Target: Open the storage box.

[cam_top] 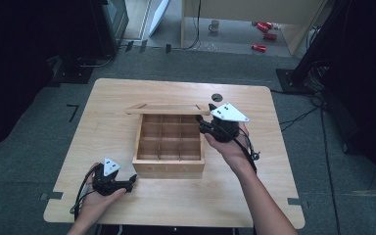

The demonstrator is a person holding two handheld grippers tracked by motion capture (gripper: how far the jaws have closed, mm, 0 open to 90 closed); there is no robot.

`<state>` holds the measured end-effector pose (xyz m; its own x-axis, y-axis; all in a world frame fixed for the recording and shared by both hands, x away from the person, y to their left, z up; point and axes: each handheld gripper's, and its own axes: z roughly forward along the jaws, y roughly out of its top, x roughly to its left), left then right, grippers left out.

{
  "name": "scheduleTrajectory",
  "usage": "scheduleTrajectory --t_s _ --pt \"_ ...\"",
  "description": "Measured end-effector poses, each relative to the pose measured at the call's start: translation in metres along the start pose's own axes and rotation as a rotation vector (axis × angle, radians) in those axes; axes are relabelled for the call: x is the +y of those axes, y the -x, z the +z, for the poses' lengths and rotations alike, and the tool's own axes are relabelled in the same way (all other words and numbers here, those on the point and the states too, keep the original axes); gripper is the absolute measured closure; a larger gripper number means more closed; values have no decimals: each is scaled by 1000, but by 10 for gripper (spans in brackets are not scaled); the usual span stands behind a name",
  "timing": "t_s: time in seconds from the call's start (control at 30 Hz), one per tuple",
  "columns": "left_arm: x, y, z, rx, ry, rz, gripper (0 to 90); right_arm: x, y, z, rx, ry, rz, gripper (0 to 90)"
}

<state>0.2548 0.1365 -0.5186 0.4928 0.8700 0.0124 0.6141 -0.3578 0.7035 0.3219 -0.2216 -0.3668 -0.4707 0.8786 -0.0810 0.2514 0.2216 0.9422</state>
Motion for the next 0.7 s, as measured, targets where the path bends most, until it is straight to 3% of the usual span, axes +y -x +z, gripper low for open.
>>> scheduleTrajectory --t_s 0.37,0.7 --pt "0 0 0 -3 -1 2 105 11 9 9 -31 10 28 628" --pt "1 0 1 -5 0 3 105 24 18 20 -41 15 47 644"
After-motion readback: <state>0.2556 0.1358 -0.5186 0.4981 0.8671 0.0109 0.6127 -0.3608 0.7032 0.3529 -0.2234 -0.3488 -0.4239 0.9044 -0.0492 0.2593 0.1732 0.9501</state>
